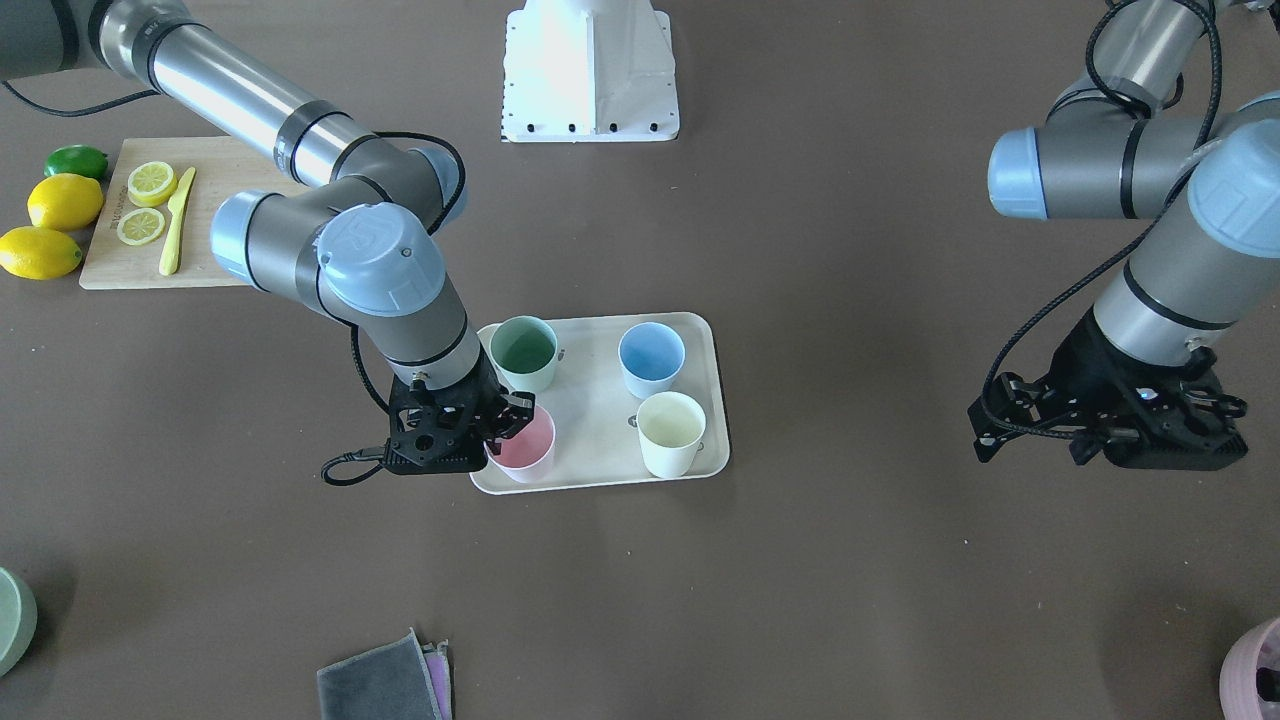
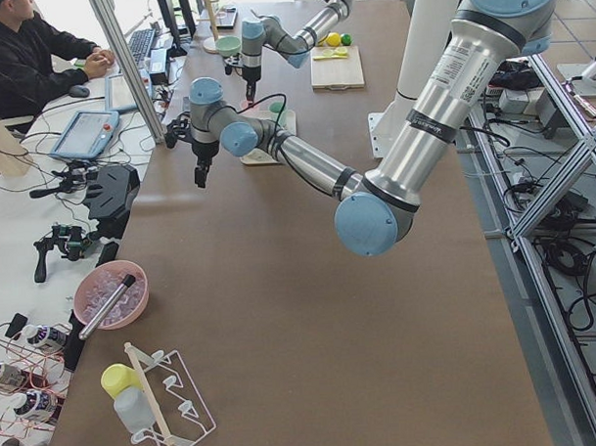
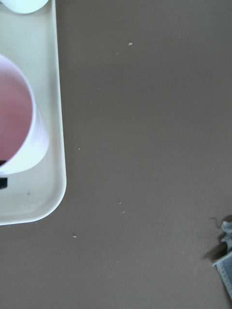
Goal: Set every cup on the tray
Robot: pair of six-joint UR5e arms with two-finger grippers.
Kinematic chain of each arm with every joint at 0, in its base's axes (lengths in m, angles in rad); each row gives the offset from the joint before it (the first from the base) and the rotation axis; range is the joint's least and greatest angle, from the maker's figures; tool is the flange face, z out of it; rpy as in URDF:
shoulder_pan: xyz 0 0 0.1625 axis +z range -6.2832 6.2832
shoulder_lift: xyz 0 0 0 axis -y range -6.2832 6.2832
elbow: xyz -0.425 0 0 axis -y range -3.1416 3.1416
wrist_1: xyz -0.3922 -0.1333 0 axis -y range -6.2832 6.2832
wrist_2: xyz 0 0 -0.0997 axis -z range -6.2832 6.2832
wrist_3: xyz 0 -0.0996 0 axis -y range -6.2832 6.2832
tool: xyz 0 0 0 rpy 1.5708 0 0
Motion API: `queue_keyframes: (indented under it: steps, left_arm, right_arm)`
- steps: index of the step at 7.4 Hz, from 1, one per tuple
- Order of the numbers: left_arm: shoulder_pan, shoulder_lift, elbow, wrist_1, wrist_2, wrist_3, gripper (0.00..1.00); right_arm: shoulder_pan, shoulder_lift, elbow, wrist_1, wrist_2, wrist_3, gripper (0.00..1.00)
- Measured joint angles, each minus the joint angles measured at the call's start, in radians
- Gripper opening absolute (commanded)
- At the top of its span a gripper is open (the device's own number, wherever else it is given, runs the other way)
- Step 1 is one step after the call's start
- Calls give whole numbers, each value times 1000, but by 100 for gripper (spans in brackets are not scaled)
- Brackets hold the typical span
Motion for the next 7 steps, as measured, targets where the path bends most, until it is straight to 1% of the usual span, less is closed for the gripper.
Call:
queue_keyframes:
  steps: [3,4,5,6,7]
  left_arm:
    - [-8,8,-3,-2,-3,2,98]
    - [-18,10,-12,-1,-5,4,98]
    - [-42,26,-30,3,-20,23,98]
    - [-85,58,-48,4,-53,76,98]
    - [-127,92,-61,2,-90,135,98]
  right_arm:
    - [15,14,4,-8,7,35,100]
    - [57,21,7,-12,48,24,100]
    - [118,15,16,-21,125,-10,100]
    - [188,-16,47,-47,208,-83,100]
    - [260,-83,110,-92,273,-191,100]
